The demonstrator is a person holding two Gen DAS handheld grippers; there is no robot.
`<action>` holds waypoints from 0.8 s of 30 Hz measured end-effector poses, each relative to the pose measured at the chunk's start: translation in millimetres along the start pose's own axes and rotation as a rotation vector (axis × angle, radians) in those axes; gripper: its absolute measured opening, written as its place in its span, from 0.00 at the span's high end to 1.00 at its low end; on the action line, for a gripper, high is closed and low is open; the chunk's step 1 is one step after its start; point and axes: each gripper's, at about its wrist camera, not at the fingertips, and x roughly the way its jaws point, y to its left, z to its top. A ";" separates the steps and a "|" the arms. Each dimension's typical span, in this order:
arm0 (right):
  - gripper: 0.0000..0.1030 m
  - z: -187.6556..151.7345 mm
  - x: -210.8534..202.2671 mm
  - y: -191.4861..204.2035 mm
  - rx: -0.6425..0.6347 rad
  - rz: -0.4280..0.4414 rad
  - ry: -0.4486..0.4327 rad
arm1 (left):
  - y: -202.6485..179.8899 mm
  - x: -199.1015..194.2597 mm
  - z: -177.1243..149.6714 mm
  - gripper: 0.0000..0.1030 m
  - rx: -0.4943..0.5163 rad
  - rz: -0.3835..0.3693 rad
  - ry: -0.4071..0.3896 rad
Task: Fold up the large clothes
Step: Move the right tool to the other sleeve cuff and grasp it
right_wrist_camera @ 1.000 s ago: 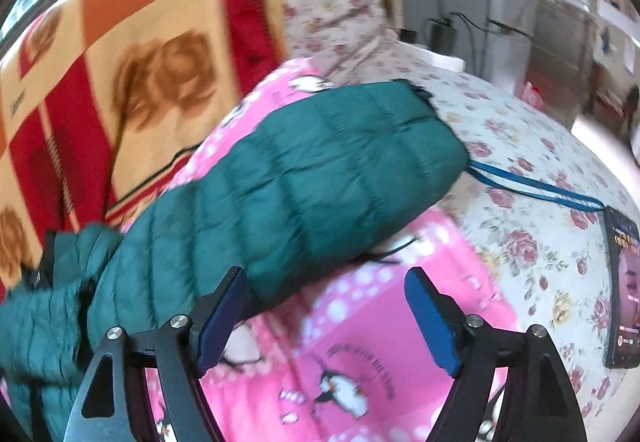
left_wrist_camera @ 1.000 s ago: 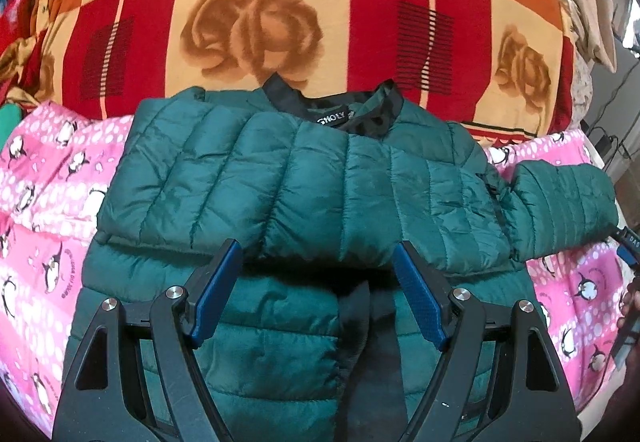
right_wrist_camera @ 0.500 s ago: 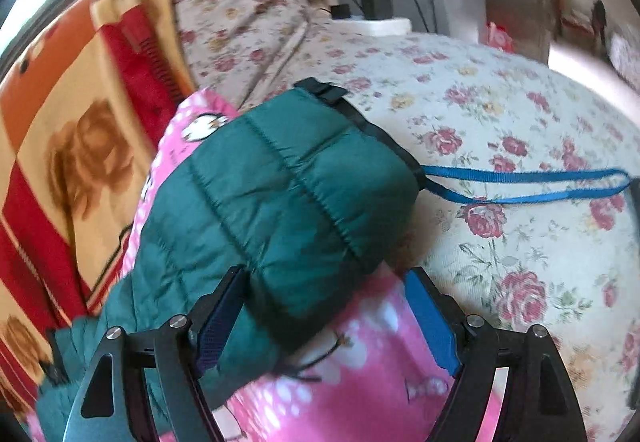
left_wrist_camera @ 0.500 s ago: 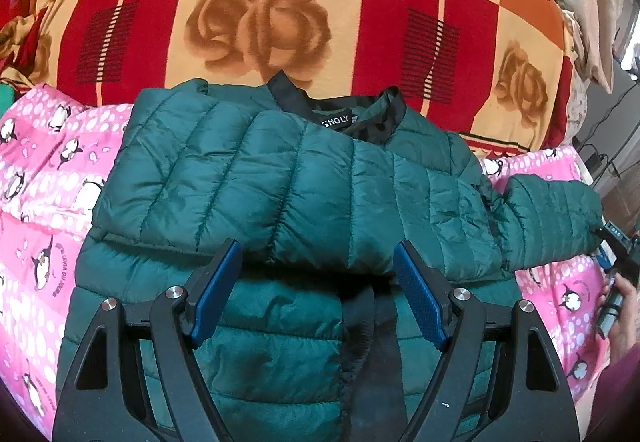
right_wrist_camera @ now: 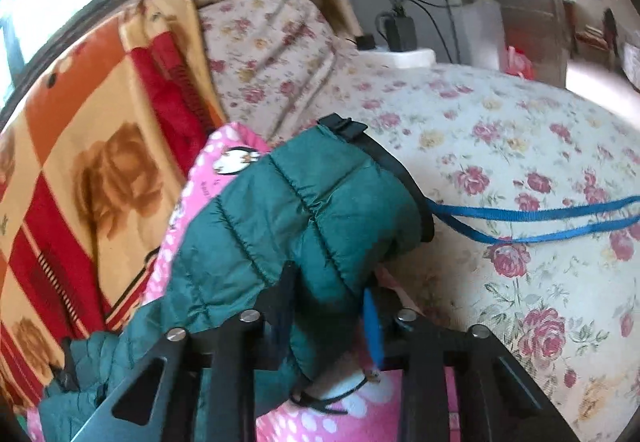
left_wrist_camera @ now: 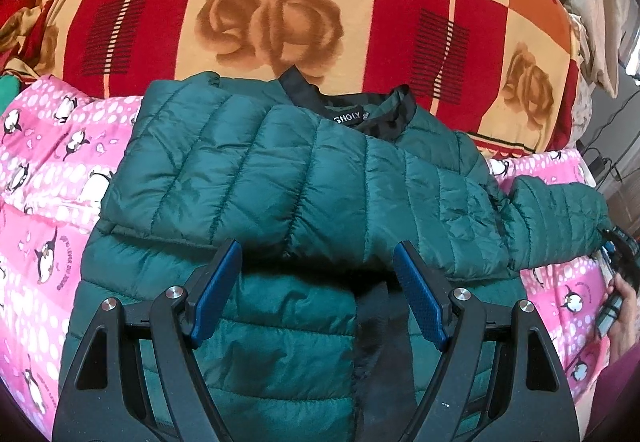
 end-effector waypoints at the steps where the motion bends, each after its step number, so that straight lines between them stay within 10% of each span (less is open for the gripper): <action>1: 0.76 -0.8 -5.1 1.7 -0.009 0.017 -0.006 | 0.2 -1.3 -0.4 0.23 0.001 0.003 -0.003; 24: 0.87 -53.7 -78.8 113.3 -0.221 0.357 0.007 | 16.5 -26.2 1.3 0.23 0.010 0.071 -0.066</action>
